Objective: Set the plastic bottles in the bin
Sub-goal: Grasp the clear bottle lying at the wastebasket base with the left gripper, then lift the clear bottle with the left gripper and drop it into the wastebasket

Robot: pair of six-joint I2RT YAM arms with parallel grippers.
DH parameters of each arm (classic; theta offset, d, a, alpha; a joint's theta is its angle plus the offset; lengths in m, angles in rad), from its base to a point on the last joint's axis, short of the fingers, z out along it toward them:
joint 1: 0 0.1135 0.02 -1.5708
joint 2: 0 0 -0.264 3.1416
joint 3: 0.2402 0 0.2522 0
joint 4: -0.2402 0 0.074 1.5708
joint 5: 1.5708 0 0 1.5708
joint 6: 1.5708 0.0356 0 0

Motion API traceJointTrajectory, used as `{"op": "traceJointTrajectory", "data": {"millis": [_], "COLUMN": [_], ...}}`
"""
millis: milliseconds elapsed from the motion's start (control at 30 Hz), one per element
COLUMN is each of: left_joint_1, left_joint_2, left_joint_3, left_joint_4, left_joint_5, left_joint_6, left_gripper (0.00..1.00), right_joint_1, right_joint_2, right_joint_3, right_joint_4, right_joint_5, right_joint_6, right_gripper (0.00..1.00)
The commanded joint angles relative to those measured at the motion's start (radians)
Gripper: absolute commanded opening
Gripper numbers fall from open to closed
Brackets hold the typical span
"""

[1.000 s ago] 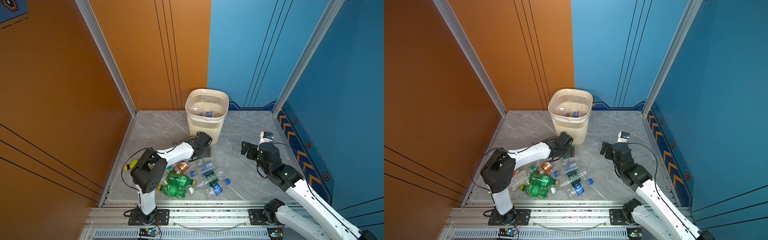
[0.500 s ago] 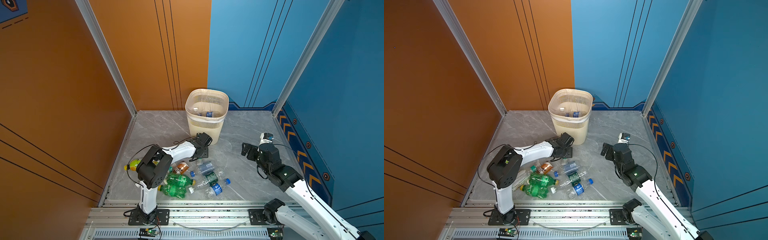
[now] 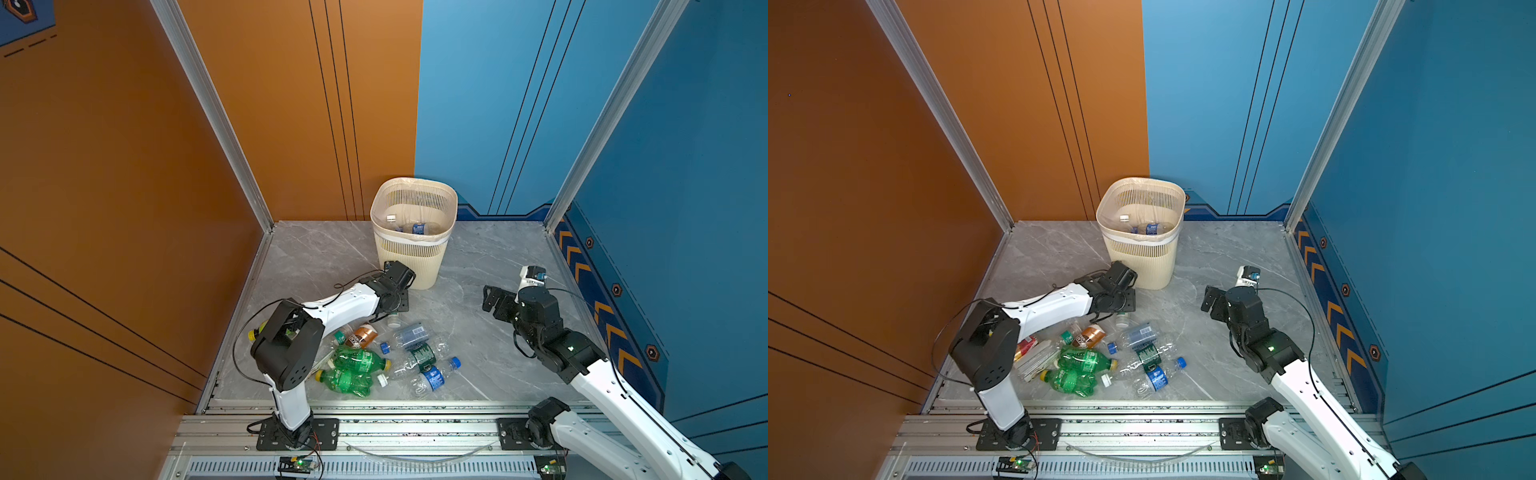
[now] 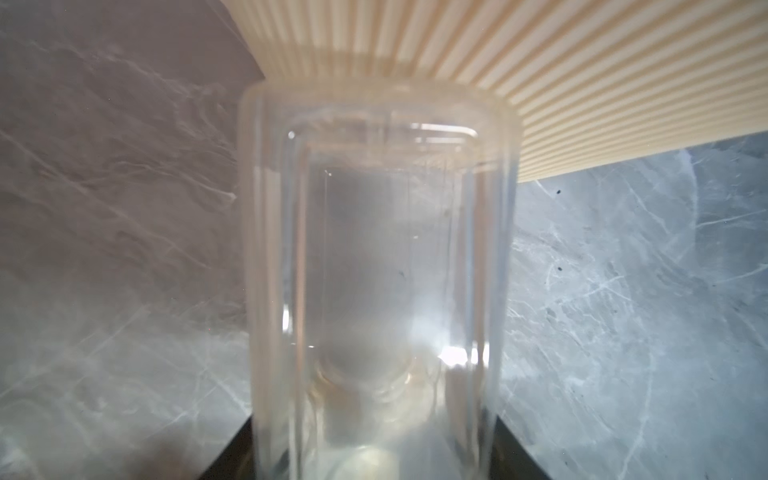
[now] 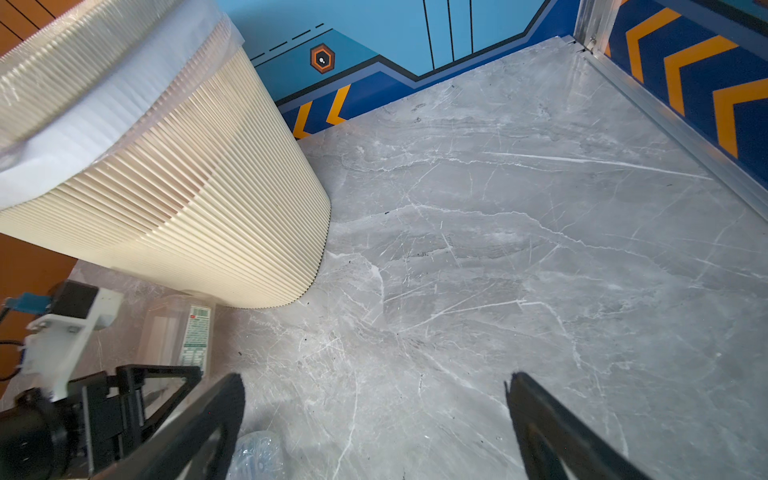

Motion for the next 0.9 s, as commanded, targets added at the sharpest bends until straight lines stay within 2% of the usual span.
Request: {"op": "traceJointTrajectory", "data": {"millis": [0,267,500,667,867], "left_joint_1": [0.021,0.094,0.188,0.244,0.248], "left_joint_2": [-0.096,-0.403,-0.64,-0.717,-0.629], "left_joint_3": [-0.068,-0.272,-0.278,-0.151,0.144], "left_joint_4": [0.04,0.135,0.037,-0.042,-0.12], "left_joint_5": [-0.03,-0.046,-0.036,0.012,0.061], "left_joint_6": [-0.039,-0.075,-0.006,0.102,0.254], "left_gripper": [0.53,0.52,0.52,0.53,0.53], "right_joint_1": [-0.006,-0.006,-0.006,-0.006,-0.006], "right_joint_2": [-0.006,-0.009,0.001,0.002,-0.006], "right_joint_3": [-0.005,-0.003,-0.002,0.0,-0.002], "right_joint_4": [0.008,0.007,0.014,0.015,0.01], "right_joint_5": [-0.014,-0.02,-0.027,-0.035,-0.035], "right_joint_6": [0.014,0.023,0.029,0.033,0.039], "right_gripper": [1.0,1.0,1.0,1.0,1.0]}}
